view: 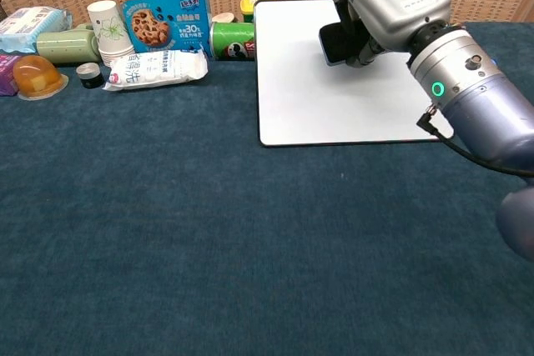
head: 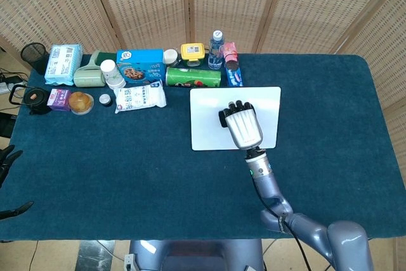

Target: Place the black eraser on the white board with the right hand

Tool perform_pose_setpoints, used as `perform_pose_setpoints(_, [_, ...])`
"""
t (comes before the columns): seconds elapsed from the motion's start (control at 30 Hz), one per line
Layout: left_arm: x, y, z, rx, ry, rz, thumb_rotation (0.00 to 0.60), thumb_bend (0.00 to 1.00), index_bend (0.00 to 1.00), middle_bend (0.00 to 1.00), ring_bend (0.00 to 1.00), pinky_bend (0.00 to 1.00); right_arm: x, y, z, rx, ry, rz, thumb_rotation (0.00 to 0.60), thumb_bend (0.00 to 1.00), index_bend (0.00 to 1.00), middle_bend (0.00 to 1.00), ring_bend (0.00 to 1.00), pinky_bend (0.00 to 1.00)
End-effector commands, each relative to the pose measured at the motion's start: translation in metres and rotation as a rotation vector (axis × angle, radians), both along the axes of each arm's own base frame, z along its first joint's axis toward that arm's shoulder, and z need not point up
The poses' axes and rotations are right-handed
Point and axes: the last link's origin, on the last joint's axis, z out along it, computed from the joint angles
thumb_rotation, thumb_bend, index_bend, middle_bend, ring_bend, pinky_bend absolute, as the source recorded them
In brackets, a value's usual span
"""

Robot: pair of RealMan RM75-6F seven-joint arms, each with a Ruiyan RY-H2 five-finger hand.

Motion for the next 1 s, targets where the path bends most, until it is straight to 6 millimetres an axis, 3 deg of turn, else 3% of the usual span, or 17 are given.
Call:
perform_pose_setpoints(0.03, [-0.001, 0.000, 0.001, 0.000, -0.001, 0.000, 0.600, 0.09, 0.00, 0.00, 0.00, 0.06, 0.002, -0.004, -0.005, 0.007, -0.021, -0.008, 0.600, 0.17, 0.65, 0.59, 0.49, 0.62])
perform_pose_setpoints(0.2, [-0.002, 0.001, 0.002, 0.003, -0.006, 0.004, 0.600, 0.09, 0.00, 0.00, 0.00, 0.06, 0.001, -0.006, -0.007, 0.004, -0.031, -0.012, 0.600, 0.17, 0.62, 0.56, 0.48, 0.61])
perform_pose_setpoints(0.3, [-0.002, 0.002, 0.003, 0.004, -0.006, 0.008, 0.600, 0.09, 0.00, 0.00, 0.00, 0.06, -0.003, -0.007, -0.010, 0.013, -0.027, -0.024, 0.600, 0.15, 0.43, 0.38, 0.38, 0.54])
perform_pose_setpoints(0.37, [-0.002, 0.002, 0.003, 0.005, -0.006, 0.008, 0.600, 0.09, 0.00, 0.00, 0.00, 0.06, -0.007, -0.007, -0.014, 0.035, -0.018, -0.050, 0.600, 0.14, 0.23, 0.17, 0.21, 0.41])
perform_pose_setpoints(0.47, [-0.002, 0.003, 0.002, 0.004, -0.004, 0.008, 0.600, 0.09, 0.00, 0.00, 0.00, 0.06, -0.010, -0.008, -0.016, 0.066, -0.041, -0.083, 0.600, 0.12, 0.09, 0.05, 0.10, 0.29])
perform_pose_setpoints(0.83, [0.000, 0.003, 0.000, -0.003, 0.007, 0.009, 0.600, 0.09, 0.00, 0.00, 0.00, 0.06, -0.006, 0.000, -0.013, 0.043, -0.054, -0.053, 0.600, 0.11, 0.07, 0.02, 0.08, 0.20])
perform_pose_setpoints(1.0, [-0.001, 0.001, 0.001, 0.002, -0.001, 0.008, 0.600, 0.09, 0.00, 0.00, 0.00, 0.06, -0.004, 0.015, 0.004, 0.062, -0.133, 0.013, 0.600, 0.10, 0.07, 0.03, 0.09, 0.20])
